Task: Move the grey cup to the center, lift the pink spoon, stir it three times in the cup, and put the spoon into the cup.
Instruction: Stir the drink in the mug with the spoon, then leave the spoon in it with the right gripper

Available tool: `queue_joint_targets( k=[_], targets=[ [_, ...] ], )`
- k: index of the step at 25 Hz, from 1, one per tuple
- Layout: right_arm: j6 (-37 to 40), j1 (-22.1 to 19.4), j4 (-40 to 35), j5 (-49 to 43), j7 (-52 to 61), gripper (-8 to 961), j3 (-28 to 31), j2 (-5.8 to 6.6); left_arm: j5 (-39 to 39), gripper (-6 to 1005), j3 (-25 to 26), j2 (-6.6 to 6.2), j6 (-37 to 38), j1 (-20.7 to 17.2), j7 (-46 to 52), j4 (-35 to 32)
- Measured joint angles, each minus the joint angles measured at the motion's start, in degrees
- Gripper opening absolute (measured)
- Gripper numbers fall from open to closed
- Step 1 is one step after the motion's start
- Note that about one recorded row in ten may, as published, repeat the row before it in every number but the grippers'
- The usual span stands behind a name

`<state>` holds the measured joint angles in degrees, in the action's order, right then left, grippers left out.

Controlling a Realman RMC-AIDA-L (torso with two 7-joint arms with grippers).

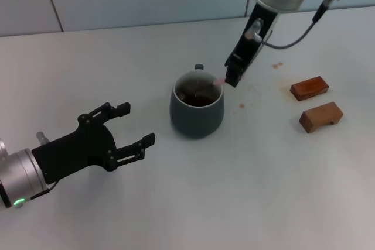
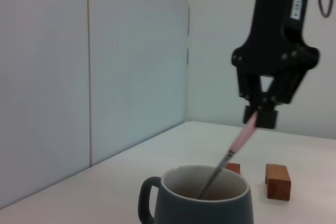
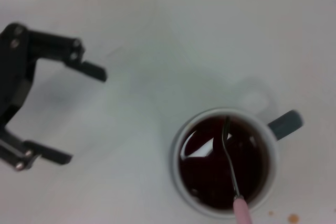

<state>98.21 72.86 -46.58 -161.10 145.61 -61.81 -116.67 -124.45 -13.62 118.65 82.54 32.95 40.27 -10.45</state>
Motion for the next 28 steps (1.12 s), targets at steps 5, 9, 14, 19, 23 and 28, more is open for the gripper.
queue_joint_targets(
  k=[5,9,14,19,23,28],
  targets=[
    [-0.6,0.3,1.2,0.0,0.6,109,0.8,1.10,0.0,859,0.0,0.00,0.0,-0.2,-0.1,0.0],
    [2.0,0.3,1.4,-0.1,1.1,109,0.8,1.22,0.0,860,0.0,0.00,0.0,-0.3,-0.2,0.0],
    [3.1,1.4,1.5,0.5,0.7,109,0.8,0.22,0.0,860,-0.2,0.00,0.0,-0.5,-0.2,0.0],
    [-0.2,2.4,3.0,0.5,0.7,109,0.8,0.41,0.0,859,-0.3,0.00,0.0,-0.5,-0.3,0.3],
    [0.4,2.0,3.6,0.1,0.9,109,0.8,1.63,0.0,859,-0.3,0.00,0.0,-0.5,-0.3,0.4],
    [3.0,1.2,3.2,0.7,0.8,109,0.8,1.62,0.0,860,-0.3,0.00,0.0,-0.5,-0.4,0.4]
  ],
)
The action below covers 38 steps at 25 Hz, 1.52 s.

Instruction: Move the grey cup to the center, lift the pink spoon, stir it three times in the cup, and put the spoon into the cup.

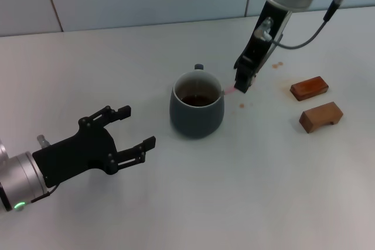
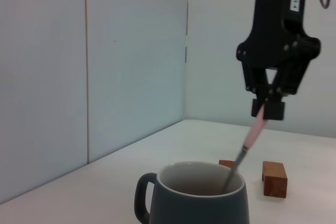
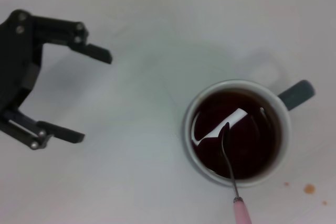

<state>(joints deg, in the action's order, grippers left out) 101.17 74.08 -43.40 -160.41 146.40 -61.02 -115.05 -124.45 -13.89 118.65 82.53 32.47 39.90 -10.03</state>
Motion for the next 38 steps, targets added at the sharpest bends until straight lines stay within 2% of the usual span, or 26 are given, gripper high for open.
queue_joint_targets(
  k=[3,6,14,19,21,23,27,29,31,36,38],
  targets=[
    [-1.3,0.1,0.0,0.6,-0.2,109,0.1,-0.63,0.0,860,0.0,0.00,-0.1,0.1,0.0,0.1],
    [-3.4,0.3,0.2,1.0,-0.2,109,0.1,-0.73,0.0,859,0.0,0.00,-0.1,0.2,0.0,0.1],
    [-2.0,-0.4,0.3,0.7,0.0,109,0.1,0.64,0.0,860,-0.2,0.00,-0.1,0.3,0.1,0.2],
    [-2.0,0.1,0.1,1.6,-0.5,109,0.1,-0.88,0.0,860,-0.3,0.00,-0.1,0.5,0.1,0.2],
    [-3.4,0.5,0.3,1.7,-0.6,109,0.1,-1.13,0.0,859,-0.3,0.00,-0.1,0.5,0.2,0.2],
    [-4.3,0.7,0.5,1.3,-0.6,109,0.0,-1.03,0.0,859,-0.4,0.00,-0.1,0.5,0.2,0.2],
    [-4.1,-0.3,-0.3,0.9,0.1,109,0.7,0.23,0.0,859,-0.4,0.01,0.0,0.6,0.2,0.3],
    [-3.5,-1.3,-1.3,1.0,0.3,109,2.3,0.41,0.0,859,-0.4,0.00,0.0,0.6,0.3,0.3],
    [-2.8,-2.6,-3.4,1.1,0.3,109,3.8,-0.23,0.0,860,-0.4,0.00,0.0,0.6,0.1,0.3],
    [-2.6,-8.8,-15.2,0.4,0.1,110,1.9,-3.60,0.0,860,-0.3,0.00,0.0,0.6,0.3,0.3],
    [-2.3,-10.7,-17.9,1.0,0.1,139,0.5,-3.83,0.0,860,-0.4,0.00,0.0,0.6,0.4,0.3]
  ],
)
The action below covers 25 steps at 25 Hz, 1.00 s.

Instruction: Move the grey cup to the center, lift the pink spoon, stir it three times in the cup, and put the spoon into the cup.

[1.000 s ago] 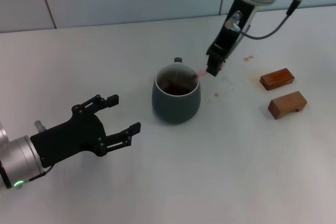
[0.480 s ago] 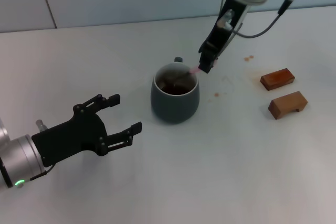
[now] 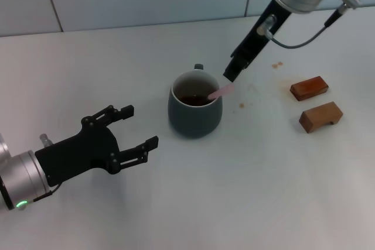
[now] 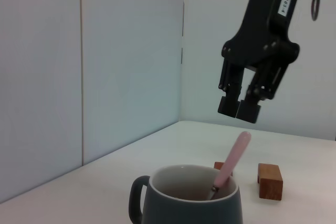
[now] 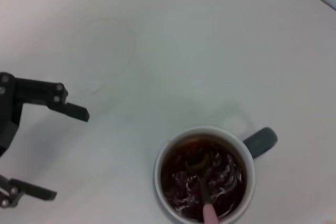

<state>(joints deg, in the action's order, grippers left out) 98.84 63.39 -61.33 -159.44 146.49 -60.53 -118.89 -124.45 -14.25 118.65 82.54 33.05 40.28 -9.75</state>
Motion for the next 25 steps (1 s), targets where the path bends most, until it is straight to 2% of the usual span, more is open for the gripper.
queue_joint_targets(
  k=[4,6,7,11,13,14,17,20,25],
  targets=[
    [1.0,-3.6,-4.0,2.5,-0.1,257,-0.4,-0.03,0.0,860,-0.1,0.00,0.0,-0.1,0.1,0.0],
    [1.2,-7.0,-9.0,5.2,-0.5,419,-0.5,-0.02,0.0,860,-0.1,-0.01,0.0,0.0,0.1,0.0],
    [1.2,-9.2,-12.0,7.2,-0.9,500,-0.6,-0.02,0.0,859,-0.2,0.01,0.0,0.0,0.1,0.0],
    [0.7,-19.4,-23.1,18.3,-4.5,649,0.1,0.08,0.0,859,-0.2,0.01,0.0,0.0,0.0,0.0],
    [0.0,-24.9,-25.8,23.6,-8.5,723,0.6,0.03,0.0,859,-0.2,0.00,0.0,0.1,0.0,0.0],
    [-1.0,-27.5,-26.5,26.4,-11.2,723,0.7,-0.02,0.0,859,-0.2,0.01,0.0,0.1,0.0,0.0],
    [-4.8,-36.6,-25.1,36.6,-22.3,723,0.7,-0.20,0.0,859,-0.2,0.01,0.0,0.1,0.0,0.0],
    [-7.1,-43.0,-19.6,45.9,-33.2,724,2.0,-0.05,0.0,859,-0.2,0.00,0.0,0.2,0.1,0.0],
    [-9.3,-46.6,-7.5,48.8,-48.2,724,6.4,-0.15,0.0,860,-0.2,0.00,0.0,0.9,0.2,0.0]
  ],
)
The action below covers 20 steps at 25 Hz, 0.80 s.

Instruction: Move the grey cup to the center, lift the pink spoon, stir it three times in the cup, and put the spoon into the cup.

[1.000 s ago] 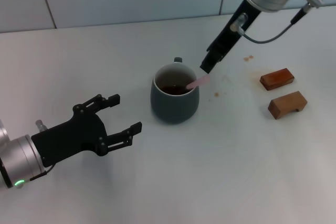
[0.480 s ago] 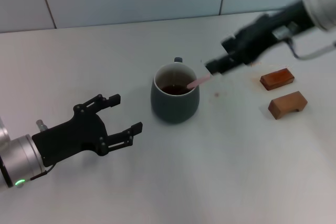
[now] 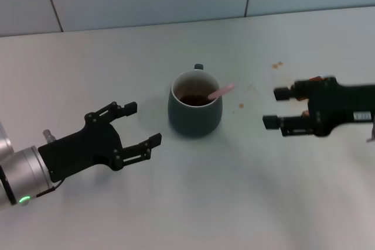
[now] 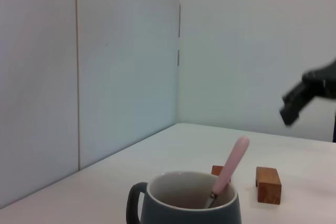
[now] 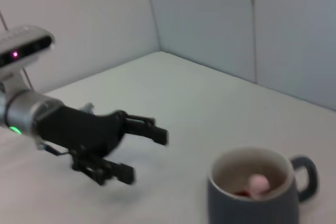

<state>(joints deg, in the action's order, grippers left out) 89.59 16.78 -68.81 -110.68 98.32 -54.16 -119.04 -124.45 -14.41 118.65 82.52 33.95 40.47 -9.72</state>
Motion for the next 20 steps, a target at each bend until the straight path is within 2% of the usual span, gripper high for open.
queue_joint_targets(
  k=[3,6,20],
  targets=[
    [-3.2,0.1,8.9,2.1,-7.4,724,1.1,-0.15,0.0,860,0.0,0.06,0.0,0.3,0.0,0.1],
    [-4.1,0.3,13.3,5.6,-12.6,725,1.1,-0.17,0.1,860,0.0,0.13,0.0,0.6,0.0,0.2],
    [-4.9,1.9,15.2,7.2,-13.9,724,0.5,-0.23,0.5,859,0.4,0.18,-0.2,0.4,-0.1,0.3]
  ],
)
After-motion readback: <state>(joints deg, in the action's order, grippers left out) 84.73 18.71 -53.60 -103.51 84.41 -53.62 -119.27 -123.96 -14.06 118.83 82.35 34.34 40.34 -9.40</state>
